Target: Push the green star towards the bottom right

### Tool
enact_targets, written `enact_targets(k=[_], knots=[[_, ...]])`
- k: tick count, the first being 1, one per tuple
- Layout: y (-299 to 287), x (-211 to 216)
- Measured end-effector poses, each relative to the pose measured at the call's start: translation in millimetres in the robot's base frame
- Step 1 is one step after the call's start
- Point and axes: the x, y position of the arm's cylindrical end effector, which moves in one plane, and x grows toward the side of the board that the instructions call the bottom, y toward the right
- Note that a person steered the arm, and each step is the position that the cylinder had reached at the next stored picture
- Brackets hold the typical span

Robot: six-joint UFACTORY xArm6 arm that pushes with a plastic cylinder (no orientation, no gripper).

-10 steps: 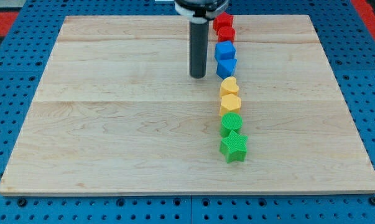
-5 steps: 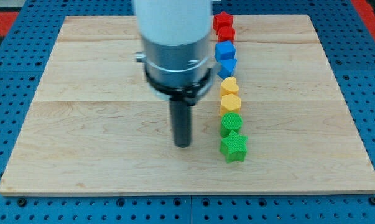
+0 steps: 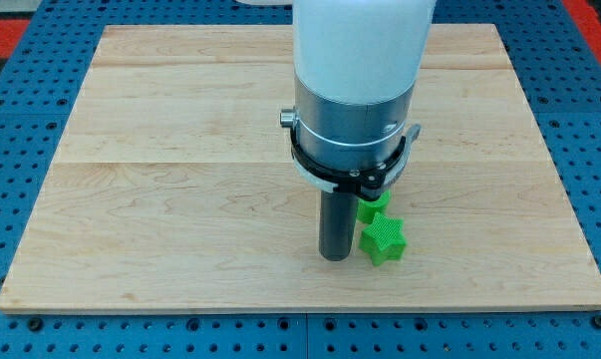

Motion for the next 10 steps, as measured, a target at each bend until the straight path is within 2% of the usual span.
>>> enact_targets(k=[1,3,4,5,6,8,10], knots=[[3,-1],[47,-3],[50,-12],[45,-38],[47,-42],[54,-17],[71,-17]])
